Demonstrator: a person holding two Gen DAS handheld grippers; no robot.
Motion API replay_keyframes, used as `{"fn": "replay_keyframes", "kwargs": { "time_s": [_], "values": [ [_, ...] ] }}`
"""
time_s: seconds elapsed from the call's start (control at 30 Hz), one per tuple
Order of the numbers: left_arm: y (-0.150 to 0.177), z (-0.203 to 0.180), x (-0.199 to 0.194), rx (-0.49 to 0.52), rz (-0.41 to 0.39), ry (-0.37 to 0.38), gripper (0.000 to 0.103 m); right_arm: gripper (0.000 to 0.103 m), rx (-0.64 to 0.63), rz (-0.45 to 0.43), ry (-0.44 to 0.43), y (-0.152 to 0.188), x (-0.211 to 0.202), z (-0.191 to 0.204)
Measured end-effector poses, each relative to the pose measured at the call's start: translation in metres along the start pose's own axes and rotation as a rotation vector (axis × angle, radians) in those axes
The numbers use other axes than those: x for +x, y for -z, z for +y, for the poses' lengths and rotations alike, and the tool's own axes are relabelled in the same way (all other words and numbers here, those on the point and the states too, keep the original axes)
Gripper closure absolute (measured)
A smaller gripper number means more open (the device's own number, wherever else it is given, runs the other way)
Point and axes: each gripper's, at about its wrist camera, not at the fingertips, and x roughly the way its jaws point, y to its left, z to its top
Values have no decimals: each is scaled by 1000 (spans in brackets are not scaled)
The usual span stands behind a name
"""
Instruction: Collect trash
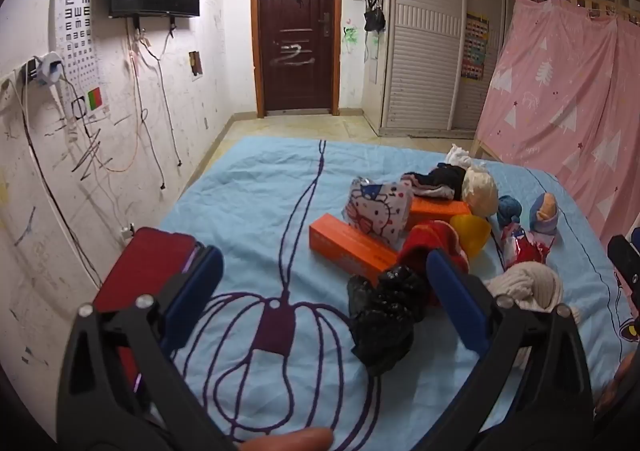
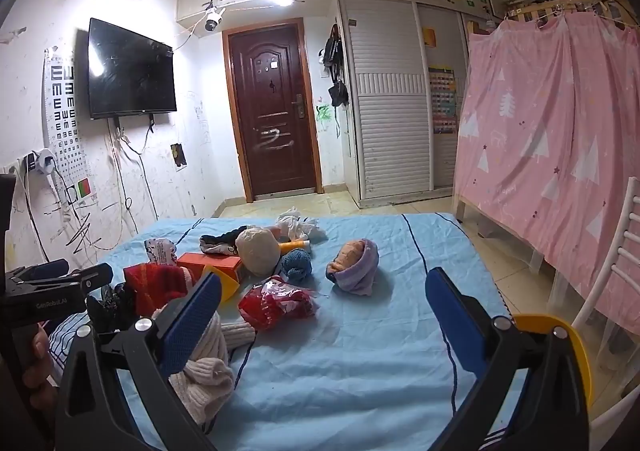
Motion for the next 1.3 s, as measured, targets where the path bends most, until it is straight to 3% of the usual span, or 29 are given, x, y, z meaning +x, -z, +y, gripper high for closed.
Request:
{"fn": "replay_keyframes", "kwargs": {
  "time_s": [1.3],
  "values": [
    [0, 0, 0, 1, 2, -4, 5, 8, -9, -2, 2, -2, 2, 2]
  ]
}}
